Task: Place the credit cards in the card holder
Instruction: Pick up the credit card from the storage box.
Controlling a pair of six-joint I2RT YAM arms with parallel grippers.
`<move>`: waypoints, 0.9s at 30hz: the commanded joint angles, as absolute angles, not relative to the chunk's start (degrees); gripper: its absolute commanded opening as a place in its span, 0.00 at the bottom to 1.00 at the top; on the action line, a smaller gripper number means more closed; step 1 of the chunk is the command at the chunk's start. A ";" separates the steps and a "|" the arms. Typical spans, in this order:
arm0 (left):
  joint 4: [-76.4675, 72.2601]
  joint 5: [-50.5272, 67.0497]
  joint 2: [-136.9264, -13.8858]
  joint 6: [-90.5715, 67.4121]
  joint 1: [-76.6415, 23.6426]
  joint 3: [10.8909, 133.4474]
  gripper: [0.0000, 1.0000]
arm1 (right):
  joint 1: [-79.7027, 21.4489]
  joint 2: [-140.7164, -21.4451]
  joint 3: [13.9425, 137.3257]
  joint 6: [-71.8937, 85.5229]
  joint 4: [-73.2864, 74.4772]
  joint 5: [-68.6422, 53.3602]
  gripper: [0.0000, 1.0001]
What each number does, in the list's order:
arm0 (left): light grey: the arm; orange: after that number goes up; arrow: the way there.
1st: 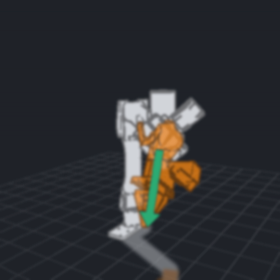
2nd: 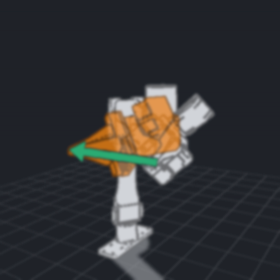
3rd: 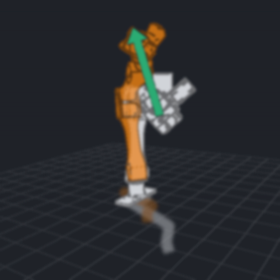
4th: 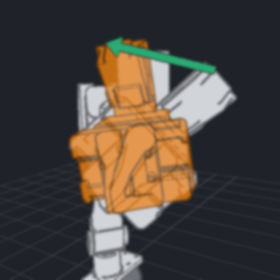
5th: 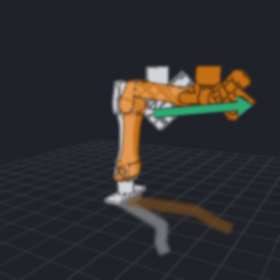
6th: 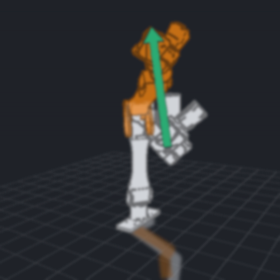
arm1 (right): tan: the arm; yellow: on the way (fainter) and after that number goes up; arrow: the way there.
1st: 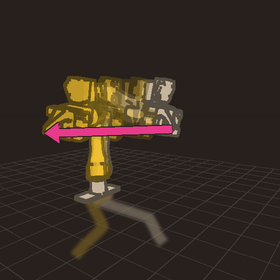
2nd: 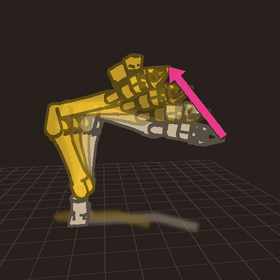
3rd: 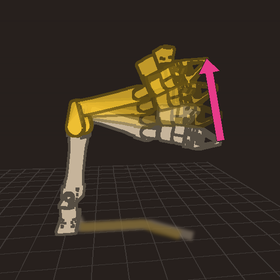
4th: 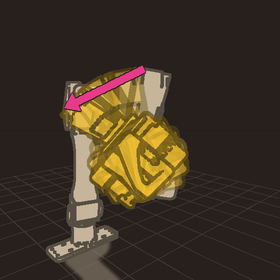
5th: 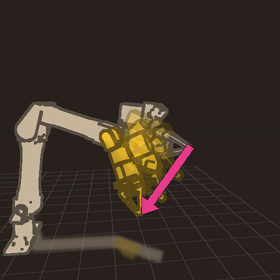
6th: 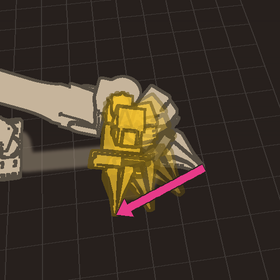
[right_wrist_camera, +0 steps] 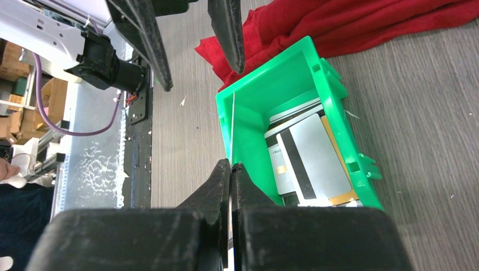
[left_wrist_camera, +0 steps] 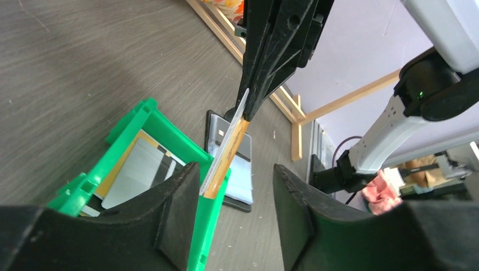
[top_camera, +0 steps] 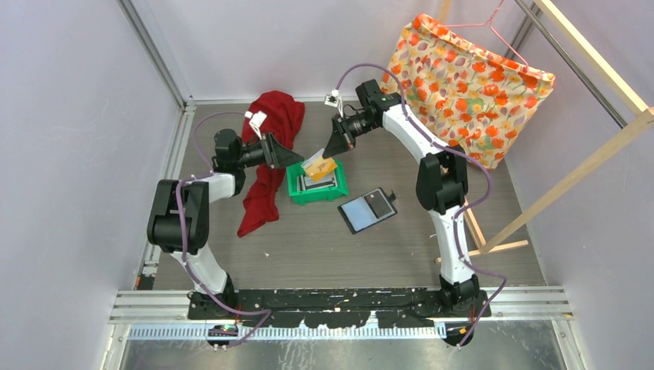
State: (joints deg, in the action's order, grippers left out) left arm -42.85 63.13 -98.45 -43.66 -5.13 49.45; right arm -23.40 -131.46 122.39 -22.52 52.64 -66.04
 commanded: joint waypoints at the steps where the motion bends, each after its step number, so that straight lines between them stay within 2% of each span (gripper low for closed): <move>1: -60.19 66.71 -102.34 -49.46 -4.97 50.35 0.48 | -23.56 -131.57 125.61 -23.61 53.10 -68.37 0.01; 4: -61.07 67.95 -104.70 -50.09 -5.30 51.84 0.41 | -23.62 -132.17 126.23 -22.85 52.54 -68.68 0.01; 13: -61.35 69.63 -108.00 -49.22 -6.43 53.81 0.40 | -23.61 -132.75 126.60 -21.61 51.28 -68.91 0.01; 20: -61.44 71.10 -109.56 -48.84 -7.55 54.49 0.31 | -23.58 -133.20 126.74 -21.25 50.90 -69.32 0.01; 27: -61.44 70.95 -110.65 -48.11 -7.65 55.48 0.10 | -23.60 -133.63 126.74 -21.20 50.81 -69.41 0.01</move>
